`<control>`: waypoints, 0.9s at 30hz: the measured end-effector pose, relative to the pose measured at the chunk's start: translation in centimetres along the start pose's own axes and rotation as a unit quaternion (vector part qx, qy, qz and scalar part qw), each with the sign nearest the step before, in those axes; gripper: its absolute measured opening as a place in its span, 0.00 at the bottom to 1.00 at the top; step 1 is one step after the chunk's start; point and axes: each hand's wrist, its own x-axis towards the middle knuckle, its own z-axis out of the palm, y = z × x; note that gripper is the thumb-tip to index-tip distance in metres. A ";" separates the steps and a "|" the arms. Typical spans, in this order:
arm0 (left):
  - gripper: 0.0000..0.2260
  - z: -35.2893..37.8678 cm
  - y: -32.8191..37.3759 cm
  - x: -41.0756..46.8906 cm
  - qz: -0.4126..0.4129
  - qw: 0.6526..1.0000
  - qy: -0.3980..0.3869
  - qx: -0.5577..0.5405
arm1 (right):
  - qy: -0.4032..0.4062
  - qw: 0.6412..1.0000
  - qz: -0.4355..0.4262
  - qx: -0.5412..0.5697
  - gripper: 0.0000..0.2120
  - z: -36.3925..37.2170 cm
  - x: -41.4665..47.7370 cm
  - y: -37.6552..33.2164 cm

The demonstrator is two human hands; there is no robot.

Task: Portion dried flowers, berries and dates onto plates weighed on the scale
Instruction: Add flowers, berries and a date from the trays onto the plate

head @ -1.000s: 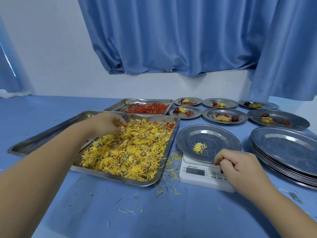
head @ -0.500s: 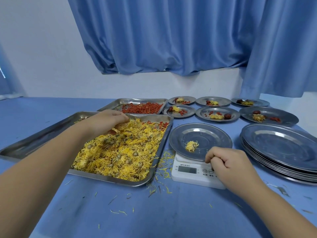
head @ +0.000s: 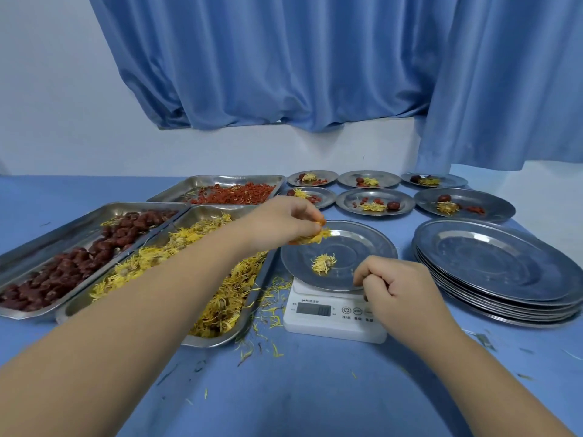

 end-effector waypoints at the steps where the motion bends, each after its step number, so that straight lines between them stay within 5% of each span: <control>1: 0.04 0.8 0.5 0.6 0.007 1.000 -0.005 -0.001 | 0.004 1.000 0.001 0.000 0.12 0.0 0.0 0.0; 11: 0.08 3.5 1.1 2.6 -0.007 0.996 -0.042 0.078 | -0.009 1.000 -0.009 -0.004 0.12 -0.2 -0.2 -0.5; 27: 0.07 -7.6 -7.7 -6.6 -0.058 0.987 0.141 0.056 | -0.026 0.994 -0.101 0.017 0.15 7.1 2.5 -7.9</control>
